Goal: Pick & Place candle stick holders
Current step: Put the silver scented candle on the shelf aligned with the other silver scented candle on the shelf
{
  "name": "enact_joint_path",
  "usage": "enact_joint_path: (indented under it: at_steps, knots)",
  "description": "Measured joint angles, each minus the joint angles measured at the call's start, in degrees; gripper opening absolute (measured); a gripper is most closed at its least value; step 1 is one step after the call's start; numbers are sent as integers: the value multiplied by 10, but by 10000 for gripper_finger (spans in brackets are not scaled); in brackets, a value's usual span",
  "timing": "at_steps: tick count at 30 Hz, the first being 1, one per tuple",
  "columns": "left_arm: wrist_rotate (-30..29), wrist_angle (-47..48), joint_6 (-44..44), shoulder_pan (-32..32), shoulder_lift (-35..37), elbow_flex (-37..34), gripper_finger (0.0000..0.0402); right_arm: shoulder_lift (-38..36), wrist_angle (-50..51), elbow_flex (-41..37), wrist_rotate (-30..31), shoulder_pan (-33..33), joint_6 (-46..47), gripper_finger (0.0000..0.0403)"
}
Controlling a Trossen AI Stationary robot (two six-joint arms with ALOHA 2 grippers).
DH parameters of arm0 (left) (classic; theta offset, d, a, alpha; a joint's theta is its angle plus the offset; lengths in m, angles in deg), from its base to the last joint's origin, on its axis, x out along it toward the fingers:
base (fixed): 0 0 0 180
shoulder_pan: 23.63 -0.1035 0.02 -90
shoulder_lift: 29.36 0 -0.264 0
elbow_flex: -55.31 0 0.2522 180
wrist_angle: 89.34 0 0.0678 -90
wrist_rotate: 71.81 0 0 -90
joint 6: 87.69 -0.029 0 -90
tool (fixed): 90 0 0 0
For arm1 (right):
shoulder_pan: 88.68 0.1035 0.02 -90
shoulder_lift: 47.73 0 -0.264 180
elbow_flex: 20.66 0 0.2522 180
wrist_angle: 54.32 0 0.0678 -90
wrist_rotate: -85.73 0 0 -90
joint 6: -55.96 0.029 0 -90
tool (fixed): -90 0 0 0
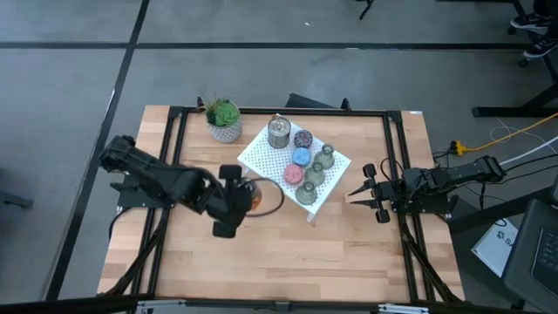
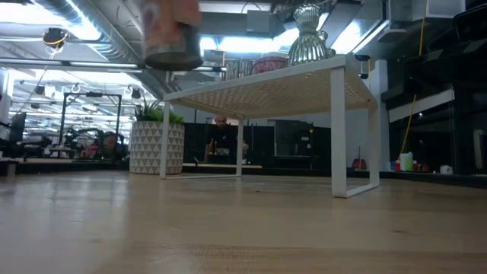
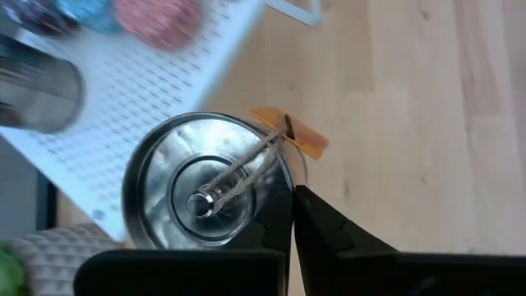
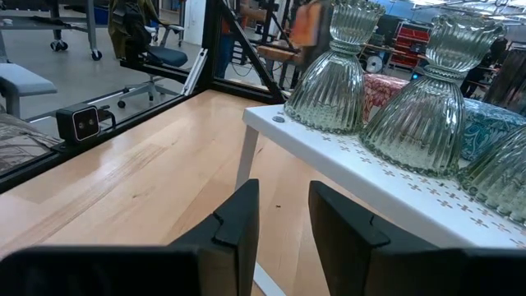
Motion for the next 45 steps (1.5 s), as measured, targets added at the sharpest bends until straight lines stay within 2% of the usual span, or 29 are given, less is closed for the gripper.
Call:
enact_joint_path:
  at_steps: [8, 19, 27, 40, 45]
  knots:
    - [10, 6, -99, -78, 1, 42, 2, 0, 0, 0, 0, 0, 0, 112]
    - [29, -27, -200, -199, 1, 46, 2, 0, 0, 0, 0, 0, 0, 112]
    - [90, -48, -228, -275, -6, 46, 2, 0, 0, 0, 0, 0, 0, 112]
    - [108, -51, -255, -297, -37, 43, 2, 0, 0, 0, 0, 0, 0, 112]
    - [98, -52, -250, -297, -37, 43, 19, 0, 0, 0, 0, 0, 0, 112]
